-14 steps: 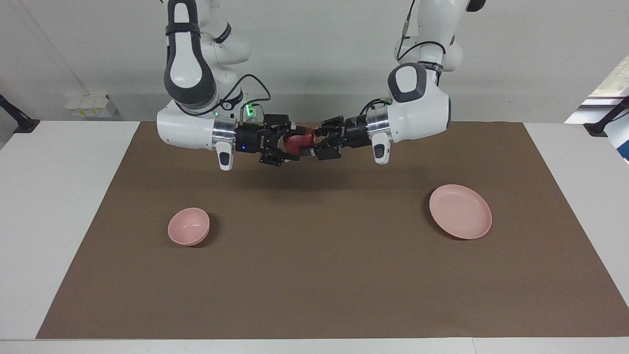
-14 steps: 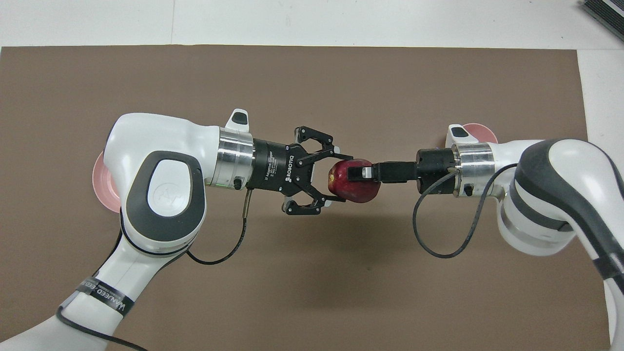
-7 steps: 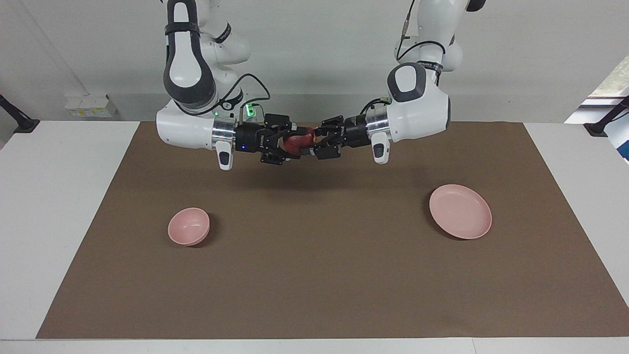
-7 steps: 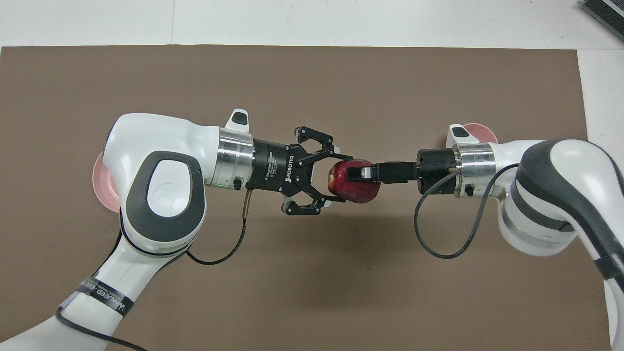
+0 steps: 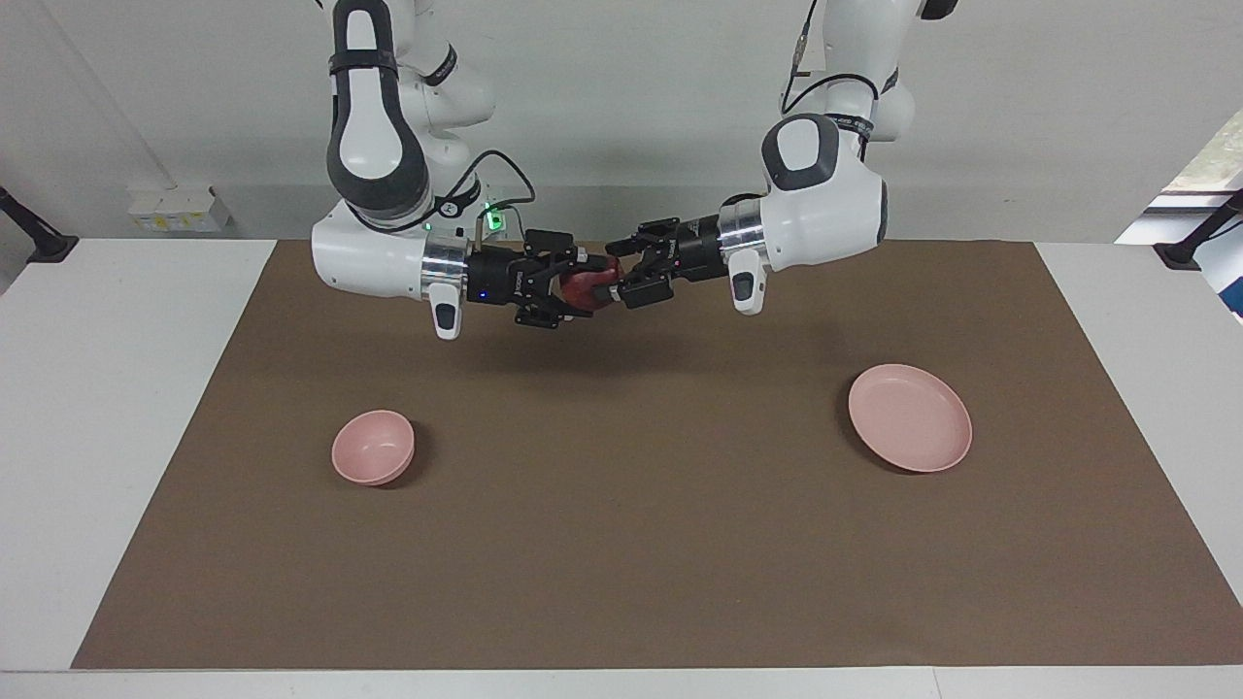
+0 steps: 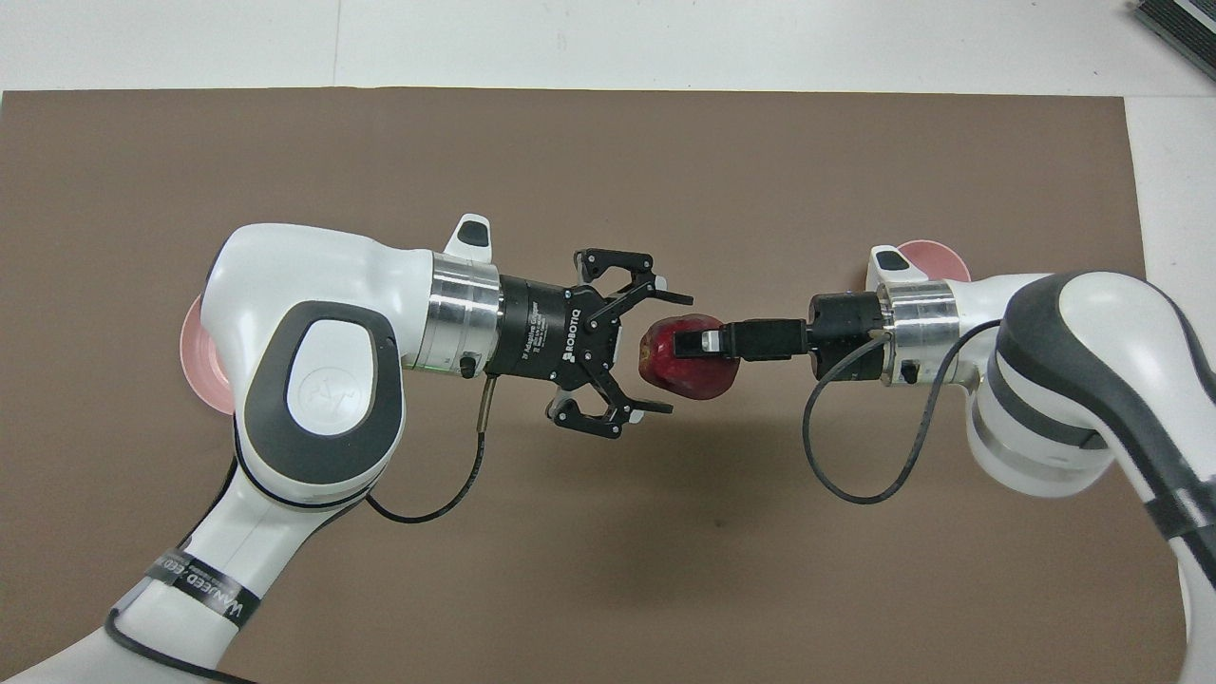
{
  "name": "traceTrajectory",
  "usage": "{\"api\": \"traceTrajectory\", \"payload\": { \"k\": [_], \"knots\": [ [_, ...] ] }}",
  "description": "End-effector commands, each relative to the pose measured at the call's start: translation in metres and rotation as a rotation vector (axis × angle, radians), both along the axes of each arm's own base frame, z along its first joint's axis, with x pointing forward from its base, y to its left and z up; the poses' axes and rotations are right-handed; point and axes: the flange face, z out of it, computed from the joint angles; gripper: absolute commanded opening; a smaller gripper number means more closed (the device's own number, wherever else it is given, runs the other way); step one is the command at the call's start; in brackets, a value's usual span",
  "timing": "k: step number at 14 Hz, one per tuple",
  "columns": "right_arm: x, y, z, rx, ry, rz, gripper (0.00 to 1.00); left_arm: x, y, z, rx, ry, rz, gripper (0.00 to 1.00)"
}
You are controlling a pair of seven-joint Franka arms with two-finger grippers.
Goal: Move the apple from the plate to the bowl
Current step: 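Grasp the apple with the right gripper and open the left gripper, then carry the apple with the right gripper while the left gripper withdraws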
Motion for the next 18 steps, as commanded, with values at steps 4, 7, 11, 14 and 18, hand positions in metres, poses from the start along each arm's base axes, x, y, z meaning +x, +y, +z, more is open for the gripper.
{"api": "traceTrajectory", "payload": {
  "k": [4,7,11,14,18],
  "knots": [
    [0.008,-0.021,-0.012,-0.319,-0.103,0.191,0.32,0.007,0.023,0.022,0.305,-0.252,-0.147,1.00],
    [0.010,-0.027,-0.021,-0.532,-0.149,0.310,0.32,0.009,0.026,0.019,0.456,-0.398,-0.257,1.00],
    [0.018,-0.050,-0.034,-0.866,-0.195,0.391,0.32,0.015,0.041,0.013,0.566,-0.533,-0.395,1.00],
    [0.035,-0.066,-0.025,-1.103,-0.260,0.420,0.32,0.032,0.077,0.007,0.622,-0.608,-0.497,1.00],
    [0.062,-0.086,-0.014,-1.374,-0.351,0.452,0.32,0.051,0.151,0.000,0.640,-0.650,-0.720,1.00]
  ]
}}
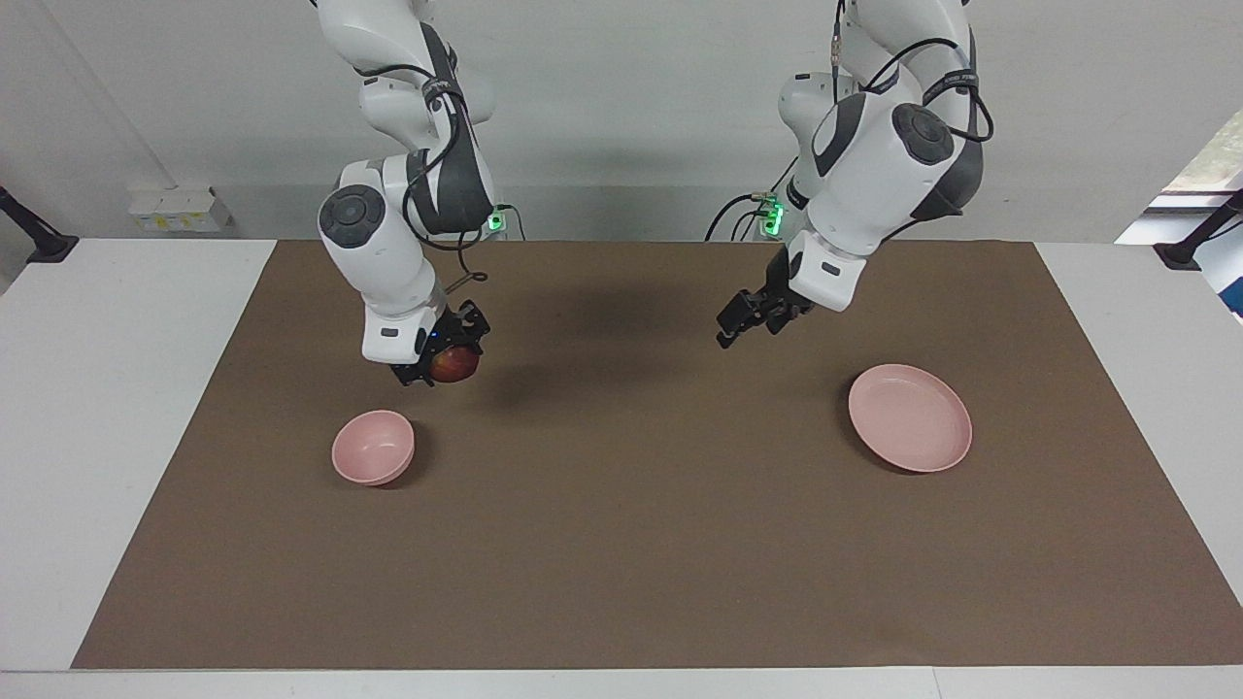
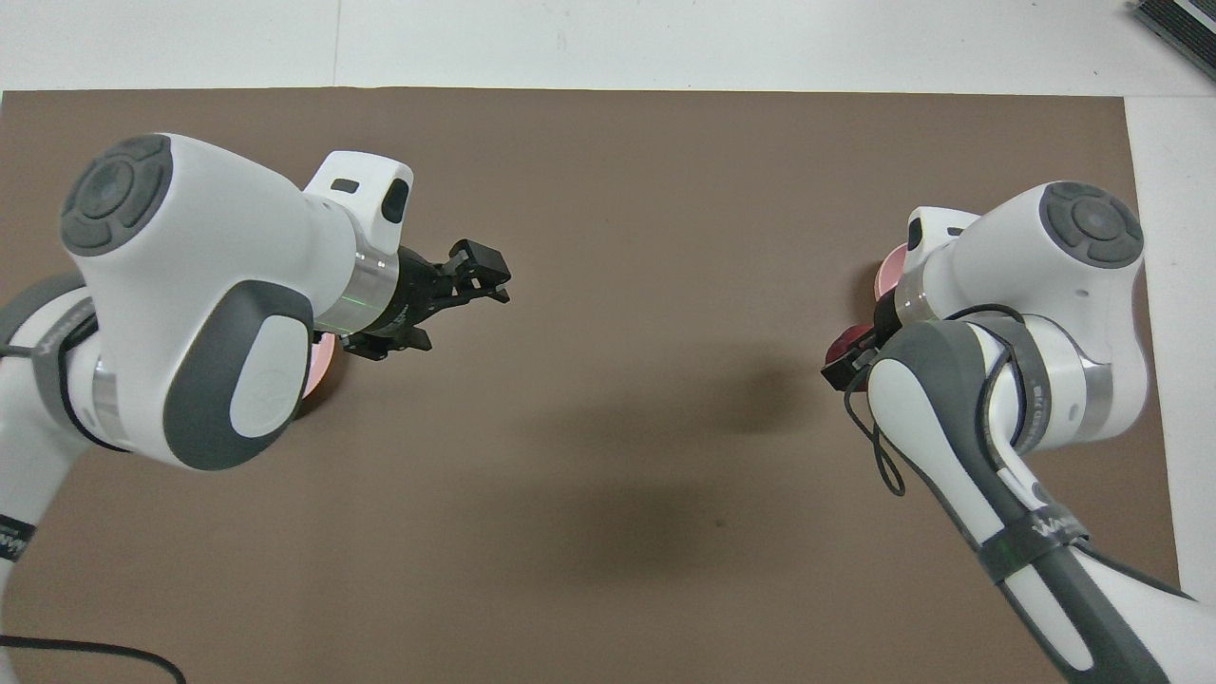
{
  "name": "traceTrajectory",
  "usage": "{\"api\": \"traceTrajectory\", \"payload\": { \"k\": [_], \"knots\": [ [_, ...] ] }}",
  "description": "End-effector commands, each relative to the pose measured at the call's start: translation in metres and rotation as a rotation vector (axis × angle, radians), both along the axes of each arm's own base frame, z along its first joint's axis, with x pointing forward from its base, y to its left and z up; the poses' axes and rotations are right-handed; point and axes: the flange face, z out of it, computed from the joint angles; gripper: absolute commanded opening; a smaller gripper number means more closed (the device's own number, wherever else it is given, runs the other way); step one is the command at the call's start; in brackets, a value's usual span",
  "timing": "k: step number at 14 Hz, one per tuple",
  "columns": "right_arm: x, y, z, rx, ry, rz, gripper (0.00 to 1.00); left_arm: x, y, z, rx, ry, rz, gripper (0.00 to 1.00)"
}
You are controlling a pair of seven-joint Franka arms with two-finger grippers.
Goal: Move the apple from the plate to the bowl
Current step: 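Carry the apple with the right gripper while the left gripper withdraws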
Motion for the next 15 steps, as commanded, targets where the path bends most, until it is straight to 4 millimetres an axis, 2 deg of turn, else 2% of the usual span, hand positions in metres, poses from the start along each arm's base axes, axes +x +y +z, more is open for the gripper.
{"api": "traceTrajectory", "payload": {
  "k": [1,3,4,5,7,11,15],
  "knots": [
    [0.025,-0.009,0.007,-0.170,-0.116,0.037,0.32,0.011,0.049,0.002,0.052,0.011,-0.151,1.00],
    [0.036,-0.026,0.003,-0.247,-0.207,0.068,0.31,0.017,0.088,0.001,0.112,-0.008,-0.249,1.00],
    [0.042,-0.044,0.002,-0.255,-0.241,0.063,0.31,0.018,0.099,0.002,0.141,-0.017,-0.310,1.00],
    [0.044,-0.047,-0.001,-0.270,-0.249,0.078,0.31,0.019,0.109,0.003,0.199,-0.031,-0.360,1.00],
    [0.045,-0.049,-0.014,-0.321,-0.239,0.111,0.30,0.020,0.123,0.008,0.259,-0.048,-0.421,1.00],
    [0.048,-0.039,-0.046,-0.337,-0.278,0.112,0.30,0.024,0.160,0.030,0.262,-0.050,-0.461,1.00],
    [0.050,-0.040,-0.069,-0.342,-0.279,0.098,0.30,0.026,0.174,0.038,0.263,-0.056,-0.436,1.00]
  ]
}}
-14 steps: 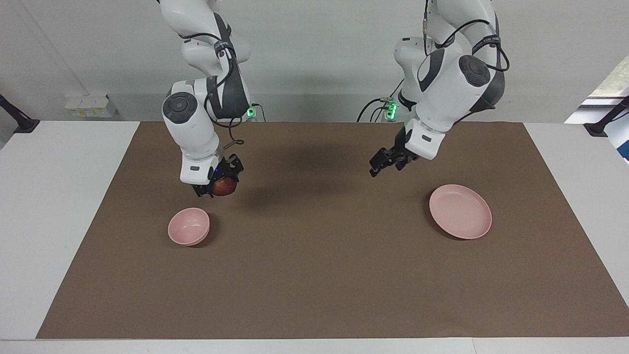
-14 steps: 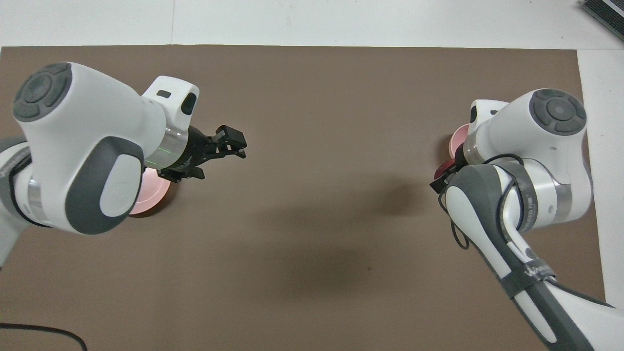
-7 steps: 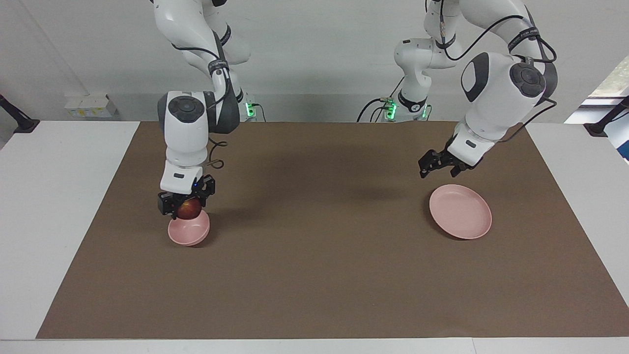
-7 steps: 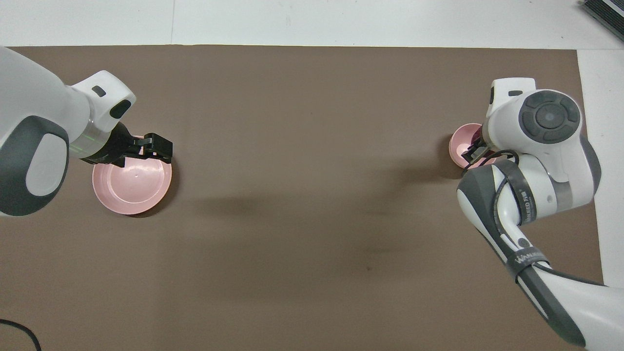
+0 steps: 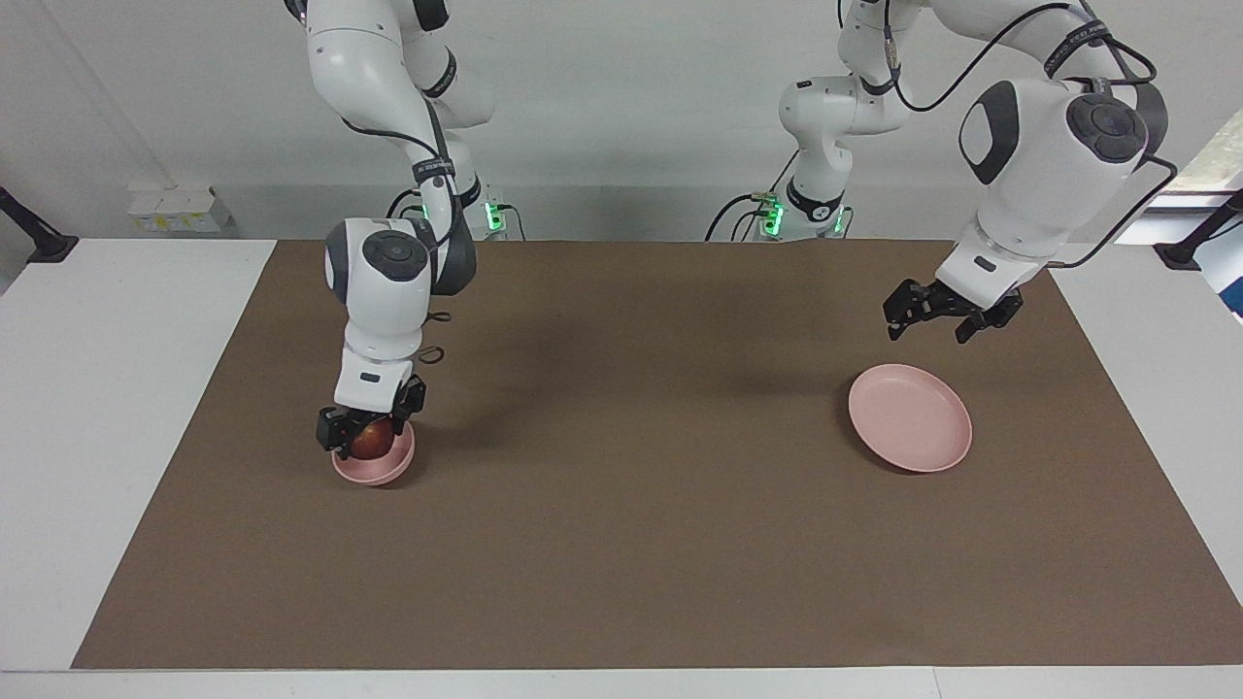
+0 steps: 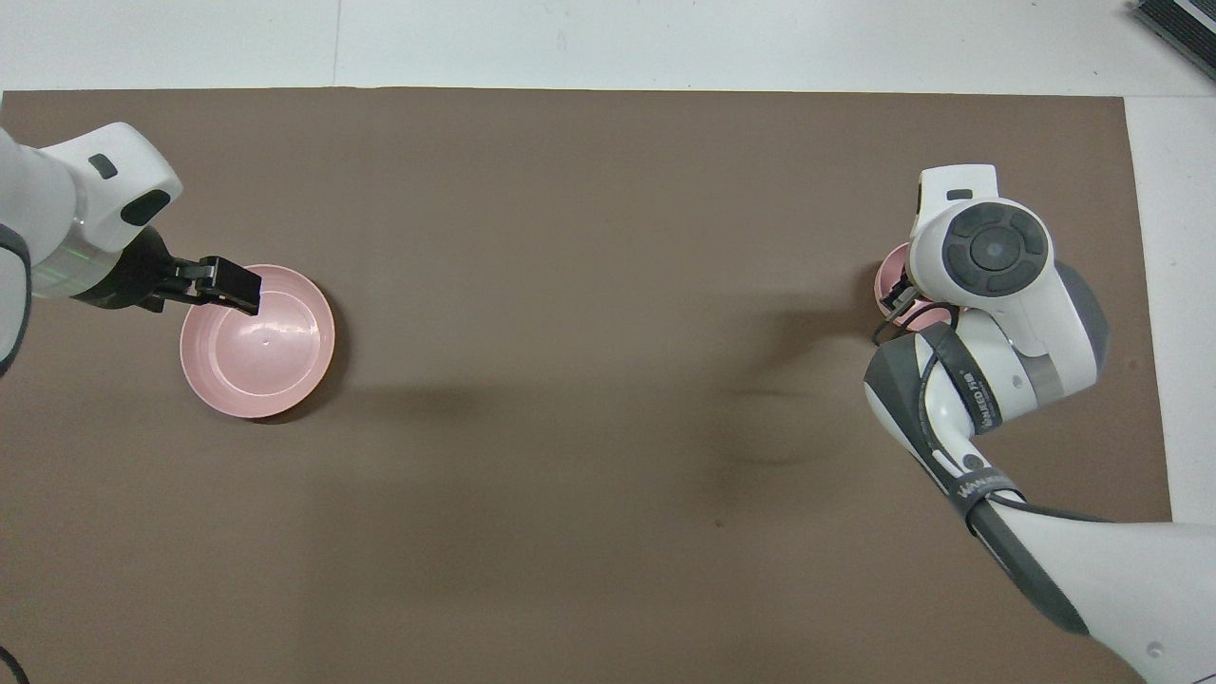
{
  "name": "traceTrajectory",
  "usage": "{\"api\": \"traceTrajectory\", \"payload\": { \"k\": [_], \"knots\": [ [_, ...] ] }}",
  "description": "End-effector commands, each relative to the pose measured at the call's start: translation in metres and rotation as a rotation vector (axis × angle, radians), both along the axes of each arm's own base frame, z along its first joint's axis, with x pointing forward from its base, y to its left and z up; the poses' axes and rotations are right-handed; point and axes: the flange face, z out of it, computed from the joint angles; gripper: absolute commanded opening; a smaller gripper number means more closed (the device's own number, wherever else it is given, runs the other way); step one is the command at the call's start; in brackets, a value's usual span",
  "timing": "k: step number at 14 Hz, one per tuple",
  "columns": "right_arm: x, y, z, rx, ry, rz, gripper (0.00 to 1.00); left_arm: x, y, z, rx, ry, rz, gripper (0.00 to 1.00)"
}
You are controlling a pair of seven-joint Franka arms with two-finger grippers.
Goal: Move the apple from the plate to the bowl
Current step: 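Carry the apple with the right gripper while the left gripper withdraws, then lower the apple into the pink bowl and open the right gripper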
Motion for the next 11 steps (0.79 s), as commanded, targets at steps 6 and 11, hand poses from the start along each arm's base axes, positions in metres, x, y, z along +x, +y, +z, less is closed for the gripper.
{"api": "traceTrajectory", "payload": {
  "k": [6,11],
  "knots": [
    [-0.005,-0.010,-0.011,-0.012,-0.007,-0.011,0.92,-0.003,0.013,0.037,0.018,-0.016,0.005,1.00],
    [-0.003,-0.004,-0.007,-0.016,-0.009,-0.004,1.00,-0.020,0.019,0.070,0.021,-0.015,-0.028,1.00]
  ]
}}
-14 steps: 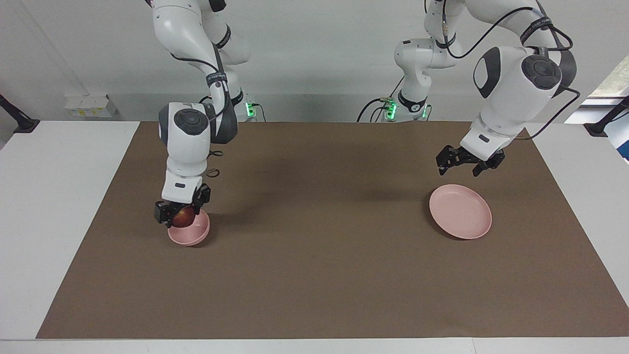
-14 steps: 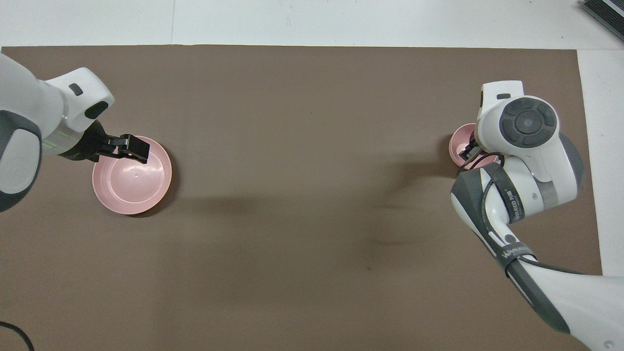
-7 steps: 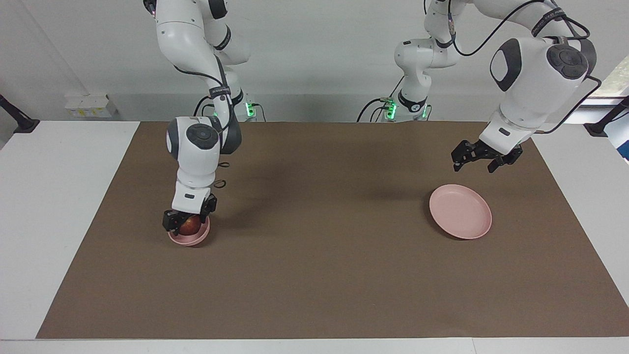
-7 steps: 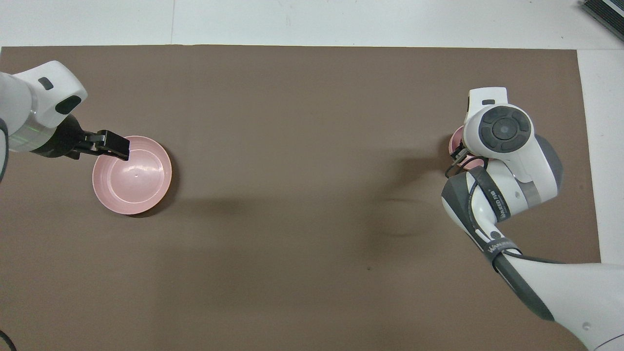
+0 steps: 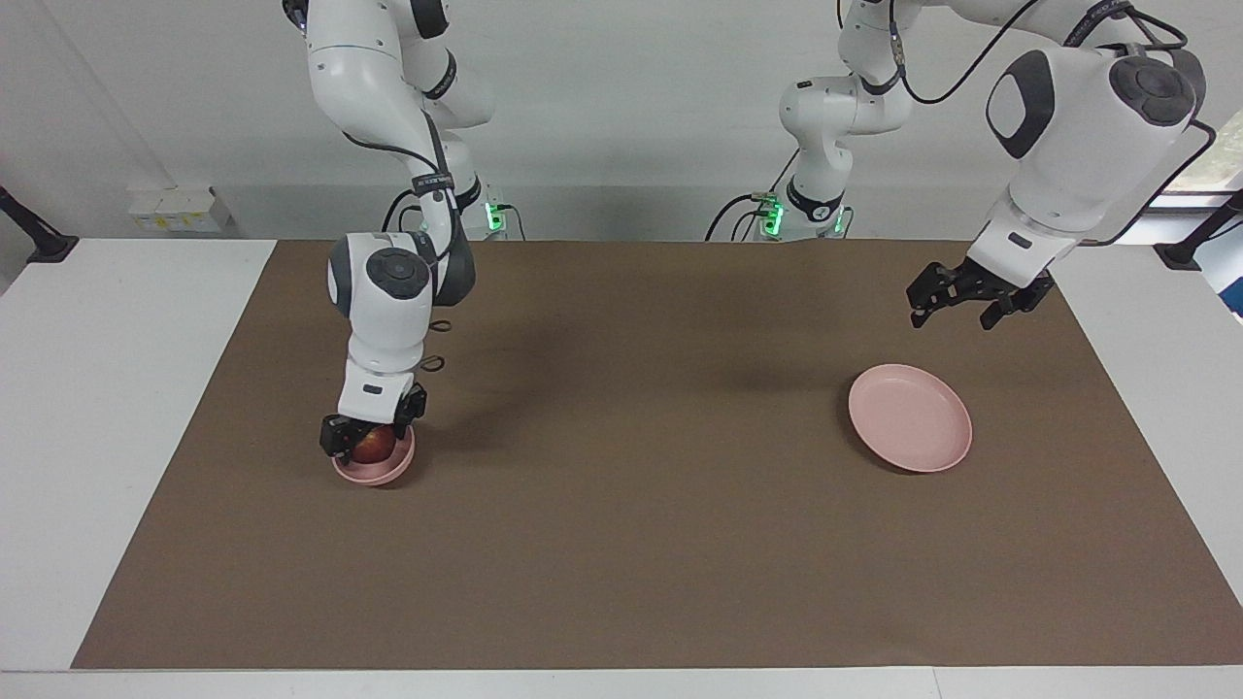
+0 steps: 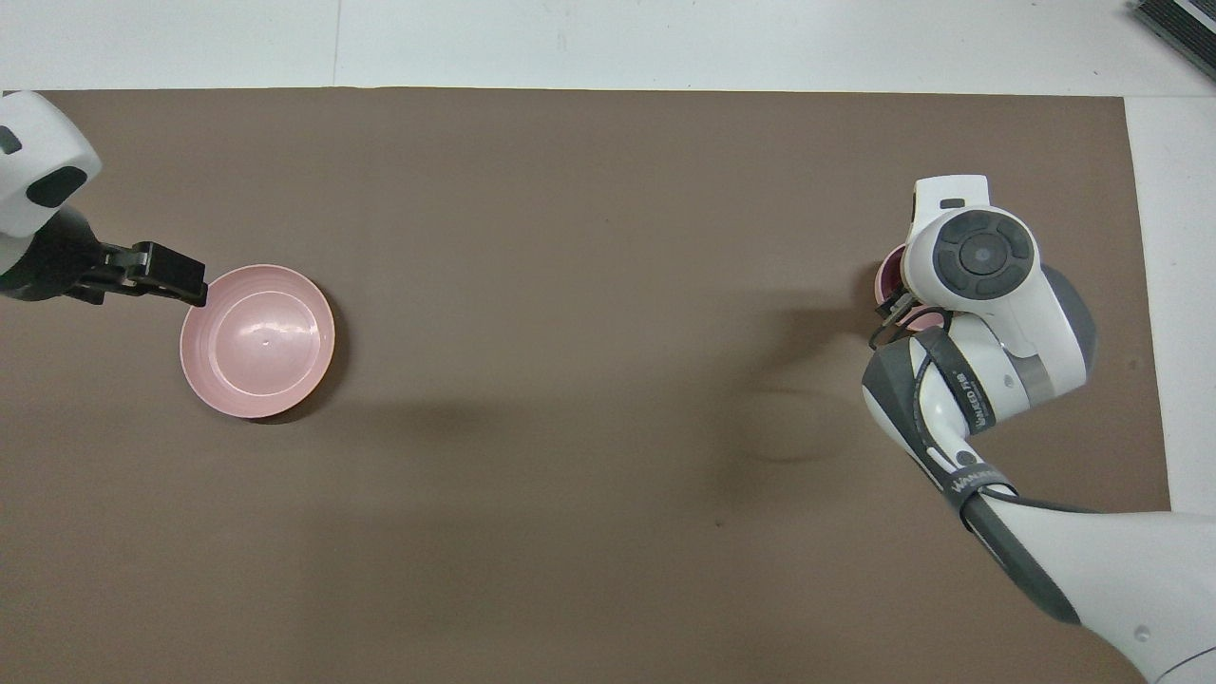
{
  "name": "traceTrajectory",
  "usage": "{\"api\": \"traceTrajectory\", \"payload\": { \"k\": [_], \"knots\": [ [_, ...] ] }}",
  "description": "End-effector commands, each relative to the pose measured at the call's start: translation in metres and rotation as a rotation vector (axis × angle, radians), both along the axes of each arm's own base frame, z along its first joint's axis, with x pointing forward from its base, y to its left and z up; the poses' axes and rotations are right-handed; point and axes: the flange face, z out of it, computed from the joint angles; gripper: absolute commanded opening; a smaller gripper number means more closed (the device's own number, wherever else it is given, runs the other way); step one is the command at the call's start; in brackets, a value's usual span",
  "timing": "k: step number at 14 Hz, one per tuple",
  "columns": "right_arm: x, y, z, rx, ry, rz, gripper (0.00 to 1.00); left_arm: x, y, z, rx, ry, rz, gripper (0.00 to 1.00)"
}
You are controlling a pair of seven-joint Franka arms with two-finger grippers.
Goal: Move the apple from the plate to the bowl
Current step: 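Lower the apple into the pink bowl and open the right gripper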
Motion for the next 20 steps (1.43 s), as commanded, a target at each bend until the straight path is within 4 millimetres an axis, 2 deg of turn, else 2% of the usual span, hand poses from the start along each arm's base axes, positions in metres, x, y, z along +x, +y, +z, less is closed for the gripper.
{"api": "traceTrajectory", "payload": {
  "k": [1,5,7,9,11,15,17,18,20],
  "knots": [
    [-0.001,0.000,0.004,-0.011,-0.021,0.000,1.00,-0.018,-0.004,0.022,0.022,0.010,-0.034,1.00],
    [-0.001,0.004,0.025,-0.018,-0.017,-0.015,1.00,-0.027,0.004,0.035,0.031,0.038,-0.024,1.00],
    [-0.006,0.007,0.045,-0.029,-0.007,-0.031,1.00,-0.033,0.009,0.046,0.025,0.019,-0.039,1.00],
    [-0.013,0.014,0.064,0.008,0.013,-0.070,1.00,-0.033,0.013,0.044,0.020,0.038,-0.053,1.00],
    [-0.018,0.023,0.088,0.106,0.052,-0.156,1.00,-0.034,0.016,0.062,0.022,0.040,-0.050,1.00],
    [-0.019,0.032,0.145,0.328,0.147,-0.433,1.00,-0.042,0.013,0.082,0.016,0.036,-0.057,1.00],
    [-0.024,0.037,0.184,0.363,0.158,-0.646,1.00,-0.045,0.012,0.082,0.005,0.035,-0.044,1.00],
    [-0.030,0.038,0.200,0.382,0.164,-0.705,1.00,-0.046,0.013,0.081,0.004,0.042,-0.046,1.00],
    [-0.042,0.029,0.231,0.417,0.154,-0.763,1.00,-0.046,0.017,0.082,0.002,0.041,-0.041,1.00]
  ]
}}
